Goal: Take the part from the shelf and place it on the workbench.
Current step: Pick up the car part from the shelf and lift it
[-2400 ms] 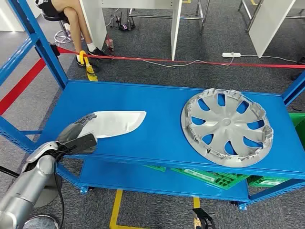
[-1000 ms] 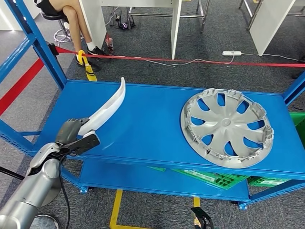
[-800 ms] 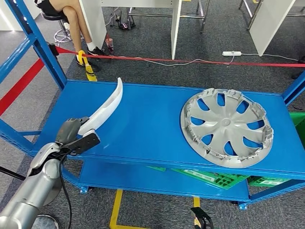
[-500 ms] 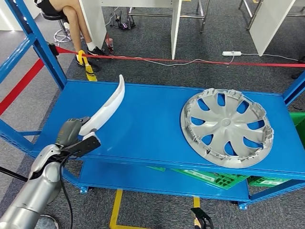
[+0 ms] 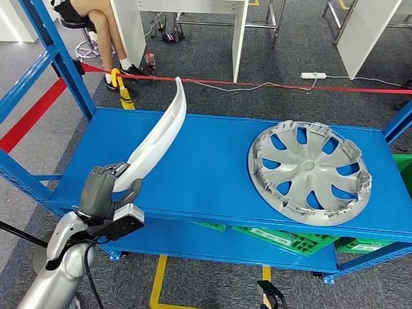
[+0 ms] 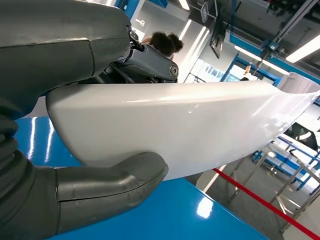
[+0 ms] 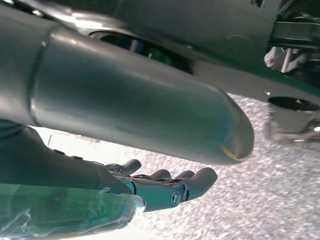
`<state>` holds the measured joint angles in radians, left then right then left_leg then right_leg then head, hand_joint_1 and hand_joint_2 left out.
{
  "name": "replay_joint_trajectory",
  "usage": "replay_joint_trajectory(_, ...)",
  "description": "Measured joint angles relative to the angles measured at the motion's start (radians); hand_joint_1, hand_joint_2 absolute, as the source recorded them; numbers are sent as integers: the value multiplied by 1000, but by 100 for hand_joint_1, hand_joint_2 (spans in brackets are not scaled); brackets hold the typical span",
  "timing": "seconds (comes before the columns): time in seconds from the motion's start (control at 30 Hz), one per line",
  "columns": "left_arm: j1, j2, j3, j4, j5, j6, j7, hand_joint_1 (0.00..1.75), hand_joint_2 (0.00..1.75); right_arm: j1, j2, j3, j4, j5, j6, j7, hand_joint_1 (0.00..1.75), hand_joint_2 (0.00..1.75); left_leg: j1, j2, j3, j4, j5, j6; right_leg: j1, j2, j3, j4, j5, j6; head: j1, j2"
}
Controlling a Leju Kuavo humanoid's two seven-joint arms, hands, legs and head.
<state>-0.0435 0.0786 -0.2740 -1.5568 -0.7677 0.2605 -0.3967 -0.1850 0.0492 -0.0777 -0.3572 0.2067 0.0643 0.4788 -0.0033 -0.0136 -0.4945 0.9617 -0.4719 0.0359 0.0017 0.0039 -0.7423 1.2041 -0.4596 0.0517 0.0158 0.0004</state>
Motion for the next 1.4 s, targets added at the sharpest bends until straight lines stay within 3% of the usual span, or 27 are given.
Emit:
replay_joint_trajectory(0.03,10,-2,-4,-11,-3,2,0,175,175,2,0,-1,0,-1,0,0,0,0,0,0,0,0,0,0,-3,0,-23,62,-23,3,0,0)
replay_joint_trajectory(0.07,19,-4,-9,-21,-5,3,0,175,175,4,0,-3,-1,-1,1,0,0,0,1,0,0,1,0,0,-6,0,-31,92,-27,7,0,0)
replay_joint_trajectory(0.1,26,-6,-13,-28,-6,4,0,175,175,5,0,-4,-2,-1,1,2,0,0,3,-1,1,2,0,-2,-9,-1,-18,78,-12,10,0,0)
replay_joint_trajectory(0.17,35,-9,-17,-42,-7,5,0,175,175,5,0,-5,-6,-2,1,5,0,0,7,-3,2,7,-5,-10,-16,-2,55,-43,38,17,0,0)
replay_joint_trajectory(0.23,38,-11,-18,-53,-8,7,0,175,175,2,0,-5,-10,-2,1,5,0,0,7,-4,-3,15,-11,-24,-17,-1,120,-146,56,17,2,0)
replay_joint_trajectory(0.33,44,-12,-19,-65,-15,17,0,175,175,0,0,-8,-13,-5,-3,3,0,0,4,-2,-8,24,-13,-41,-15,6,129,-167,46,-8,1,0)
replay_joint_trajectory(0.4,52,-12,-20,-76,-22,28,0,175,175,0,0,-13,-15,-7,-9,4,0,0,6,1,-18,47,-36,-51,-16,11,125,-168,49,-22,-2,0)
replay_joint_trajectory(0.5,67,-16,-22,-89,-30,47,-1,175,175,1,-1,-20,-17,-9,-17,4,0,0,7,2,-86,204,-136,-60,-17,18,114,-170,58,-38,-8,0)
replay_joint_trajectory(0.57,83,-19,-23,-92,-31,54,-1,175,175,5,-1,-24,-17,-9,-21,4,0,0,7,2,-126,300,-168,-60,-15,27,102,-170,67,-42,-8,0)
replay_joint_trajectory(0.6,91,-21,-24,-93,-30,57,-1,175,175,7,-2,-26,-17,-9,-23,4,0,0,7,2,-124,301,-155,-58,-15,34,96,-170,73,-42,-8,0)
replay_joint_trajectory(0.63,97,-22,-24,-94,-29,60,-1,175,175,9,-2,-28,-17,-9,-25,4,0,0,8,0,-103,265,-127,-55,-15,42,89,-170,80,-39,-8,0)
replay_joint_trajectory(0.7,106,-26,-24,-98,-21,69,-1,175,175,11,-3,-31,-17,-9,-28,4,0,0,9,-26,-29,132,-69,-48,-15,61,76,-169,95,-32,-8,0)
replay_joint_trajectory(0.77,114,-31,-25,-102,-7,79,-2,175,175,11,-3,-35,-18,-9,-32,5,0,0,10,-58,13,47,-47,-44,-14,80,64,-172,113,-19,-8,0)
replay_joint_trajectory(0.8,119,-34,-25,-103,3,82,-2,175,175,13,-4,-38,-19,-9,-35,5,0,0,9,-64,15,36,-45,-42,-14,89,61,-177,124,-12,-8,0)
replay_joint_trajectory(0.87,131,-44,-24,-104,23,90,-5,175,175,20,-6,-45,-19,-9,-39,4,0,0,9,-44,4,33,-30,-32,-17,101,56,-189,141,2,-10,0)
replay_joint_trajectory(0.9,136,-50,-24,-104,30,93,-5,175,175,25,-7,-47,-19,-9,-40,3,0,0,9,-33,-2,30,-20,-23,-16,89,48,-184,131,7,-7,0)
replay_joint_trajectory(0.93,141,-57,-24,-104,34,98,-6,175,175,28,-9,-48,-19,-9,-41,7,0,0,10,-20,-11,28,-9,-15,-15,70,36,-159,101,10,-4,0)
replay_joint_trajectory(1.0,154,-67,-23,-105,38,104,-6,175,175,30,-10,-48,-19,-9,-42,20,0,0,8,4,-34,27,10,-5,-12,24,0,-45,0,14,2,0)
replay_joint_trajectory(1.03,160,-70,-23,-105,39,105,-6,175,175,30,-10,-48,-19,-9,-42,25,0,0,6,17,-46,28,19,-3,-12,14,-15,24,-41,16,3,0)
replay_joint_trajectory(1.07,165,-72,-22,-105,41,105,-6,175,175,29,-10,-48,-19,-9,-42,26,0,0,4,30,-58,28,27,-2,-12,9,-20,77,-61,18,2,0)
replay_joint_trajectory(1.1,168,-74,-22,-105,45,106,-6,175,175,30,-10,-49,-19,-9,-42,26,0,0,3,43,-70,29,35,-3,-12,7,-9,101,-59,19,2,0)
replay_joint_trajectory(1.13,171,-76,-22,-105,48,109,-7,175,175,30,-10,-49,-19,-9,-43,25,0,0,3,55,-80,30,42,-4,-12,2,21,87,-39,21,2,0)
replay_joint_trajectory(1.2,178,-80,-20,-105,59,117,-9,175,175,29,-10,-53,-20,-9,-45,25,0,0,2,79,-93,33,54,-11,-10,-32,127,-34,-8,23,2,0)
replay_joint_trajectory(1.27,186,-83,-16,-107,73,129,-16,175,175,25,-10,-58,-21,-10,-47,25,0,0,-2,100,-98,35,63,-20,-1,-75,212,-160,-19,14,1,0)
replay_joint_trajectory(1.3,190,-85,-15,-108,78,134,-19,175,175,24,-10,-62,-22,-10,-48,22,0,0,-3,111,-98,36,67,-25,4,-84,224,-189,-31,5,-1,0)
replay_joint_trajectory(1.37,193,-89,-13,-109,83,139,-23,175,175,26,-12,-70,-22,-11,-50,15,0,0,-2,126,-97,36,74,-36,5,-66,215,-199,-22,-17,-4,0)
replay_joint_trajectory(1.4,195,-90,-13,-109,85,140,-24,175,175,27,-13,-73,-22,-11,-51,12,0,0,0,116,-100,42,63,-44,4,-56,209,-201,-13,-27,-4,0)
